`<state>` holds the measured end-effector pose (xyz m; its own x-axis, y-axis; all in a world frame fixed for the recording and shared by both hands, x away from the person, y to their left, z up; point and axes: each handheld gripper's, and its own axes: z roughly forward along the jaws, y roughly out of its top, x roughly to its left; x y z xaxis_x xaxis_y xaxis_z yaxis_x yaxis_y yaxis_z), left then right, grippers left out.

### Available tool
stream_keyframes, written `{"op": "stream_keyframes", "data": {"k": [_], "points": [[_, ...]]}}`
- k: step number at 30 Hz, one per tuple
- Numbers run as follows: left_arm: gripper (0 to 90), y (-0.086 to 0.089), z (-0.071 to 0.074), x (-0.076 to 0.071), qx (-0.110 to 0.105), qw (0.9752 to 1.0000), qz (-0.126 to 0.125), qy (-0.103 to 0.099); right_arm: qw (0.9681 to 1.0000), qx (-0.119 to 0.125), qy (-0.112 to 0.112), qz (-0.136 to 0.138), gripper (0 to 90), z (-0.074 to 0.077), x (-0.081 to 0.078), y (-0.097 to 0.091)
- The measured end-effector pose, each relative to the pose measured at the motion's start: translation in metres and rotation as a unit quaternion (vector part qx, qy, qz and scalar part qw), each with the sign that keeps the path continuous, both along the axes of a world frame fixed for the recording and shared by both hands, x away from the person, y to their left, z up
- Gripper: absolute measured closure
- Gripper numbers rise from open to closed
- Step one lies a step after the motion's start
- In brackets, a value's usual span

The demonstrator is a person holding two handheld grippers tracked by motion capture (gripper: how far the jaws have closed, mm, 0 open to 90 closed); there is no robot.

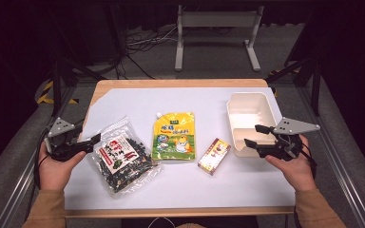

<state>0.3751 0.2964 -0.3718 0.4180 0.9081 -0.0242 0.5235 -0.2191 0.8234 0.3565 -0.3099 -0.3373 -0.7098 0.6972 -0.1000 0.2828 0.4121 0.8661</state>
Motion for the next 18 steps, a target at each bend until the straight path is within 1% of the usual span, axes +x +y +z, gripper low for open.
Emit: {"op": "stream_keyframes", "data": {"k": [2,3,5,6,7,9,10,12,13,15,16,17,18], "points": [[24.6,0.003,-0.007,0.004,0.01,0.9999,0.007,0.008,1.0,-0.001,0.0,0.001,34.3,-0.001,0.0,0.0],[25.1,0.004,-0.01,0.005,0.011,0.9998,0.009,0.012,1.0,0.0,0.002,0.001,34.0,-0.002,0.001,0.0],[25.4,0.007,-0.014,0.008,0.014,0.9997,0.016,0.014,1.0,-0.002,0.005,-0.001,33.6,-0.004,0.001,0.0],[25.4,0.009,-0.017,0.01,0.01,0.9996,0.022,0.015,1.0,-0.003,0.007,-0.002,33.4,-0.004,0.001,0.0],[25.4,0.009,-0.017,0.01,0.01,0.9996,0.022,0.015,1.0,-0.003,0.007,-0.002,33.4,-0.004,0.001,0.0],[25.6,0.013,-0.019,0.012,-0.004,0.9992,0.031,0.023,0.9999,-0.007,0.01,-0.004,33.2,-0.006,0.0,-0.001],[26.2,0.017,-0.022,0.014,-0.008,0.9988,0.039,0.029,0.9999,-0.007,0.01,-0.004,33.2,-0.006,0.0,-0.001],[26.7,0.021,-0.025,0.016,-0.012,0.998,0.046,0.042,0.9999,-0.008,0.011,-0.004,33.1,-0.007,-0.001,0.0],[26.8,0.023,-0.027,0.017,-0.016,0.9975,0.047,0.049,0.9999,-0.009,0.013,-0.005,33.1,-0.007,-0.001,0.0],[27.0,0.027,-0.032,0.021,-0.032,0.9958,0.05,0.07,0.9998,-0.013,0.014,-0.005,32.9,-0.008,-0.002,0.001],[27.4,0.029,-0.035,0.022,-0.038,0.9946,0.046,0.085,0.9998,-0.015,0.013,-0.006,32.7,-0.008,-0.002,0.001],[30.5,0.03,-0.038,0.023,-0.039,0.994,0.041,0.093,0.9998,-0.015,0.015,-0.006,32.6,-0.009,-0.002,0.001],[32.2,0.029,-0.04,0.024,-0.038,0.9933,0.044,0.1,0.9998,-0.015,0.015,-0.006,32.5,-0.009,-0.002,0.001]]}}
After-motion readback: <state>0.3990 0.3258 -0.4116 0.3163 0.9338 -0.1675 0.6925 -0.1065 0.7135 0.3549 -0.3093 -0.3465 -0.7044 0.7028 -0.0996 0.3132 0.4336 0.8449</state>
